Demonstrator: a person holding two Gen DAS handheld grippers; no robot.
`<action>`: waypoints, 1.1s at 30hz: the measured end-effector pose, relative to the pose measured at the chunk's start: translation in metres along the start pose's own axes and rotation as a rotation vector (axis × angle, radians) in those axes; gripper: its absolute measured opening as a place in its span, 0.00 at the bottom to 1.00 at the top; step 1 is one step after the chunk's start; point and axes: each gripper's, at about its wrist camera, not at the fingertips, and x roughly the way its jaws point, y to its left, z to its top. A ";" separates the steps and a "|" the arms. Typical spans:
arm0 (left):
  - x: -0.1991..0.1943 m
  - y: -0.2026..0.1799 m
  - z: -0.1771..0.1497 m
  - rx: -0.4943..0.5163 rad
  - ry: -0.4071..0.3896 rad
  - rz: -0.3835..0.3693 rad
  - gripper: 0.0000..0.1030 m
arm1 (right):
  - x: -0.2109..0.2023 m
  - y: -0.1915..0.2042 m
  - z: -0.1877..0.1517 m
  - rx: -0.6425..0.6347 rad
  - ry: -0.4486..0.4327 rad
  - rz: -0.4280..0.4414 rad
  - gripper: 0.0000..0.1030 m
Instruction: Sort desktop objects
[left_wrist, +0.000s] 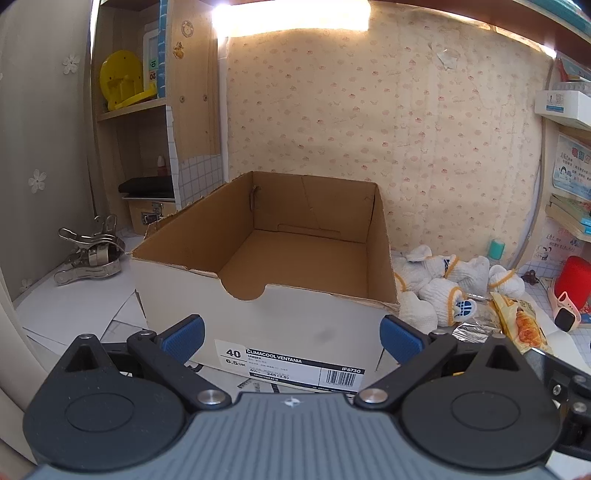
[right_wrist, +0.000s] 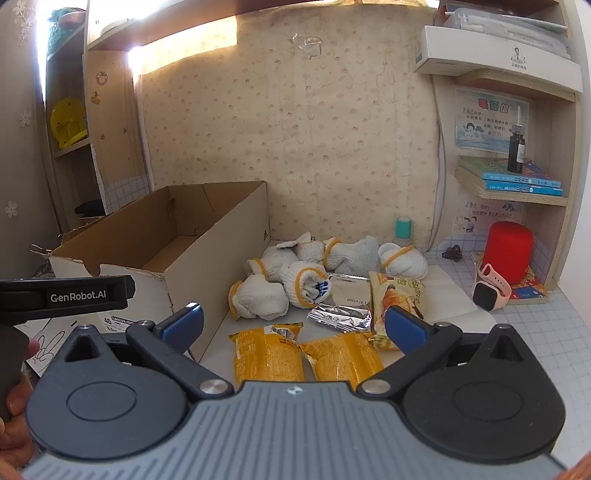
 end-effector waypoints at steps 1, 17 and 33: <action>0.000 0.000 0.000 0.002 0.000 -0.001 1.00 | 0.000 0.000 0.001 -0.001 0.003 -0.003 0.98; -0.002 -0.003 -0.004 0.027 -0.009 -0.007 1.00 | 0.002 0.005 0.005 -0.010 0.025 -0.021 0.99; -0.001 -0.002 -0.008 0.029 -0.004 -0.003 1.00 | 0.009 0.012 0.005 -0.020 0.049 -0.021 0.98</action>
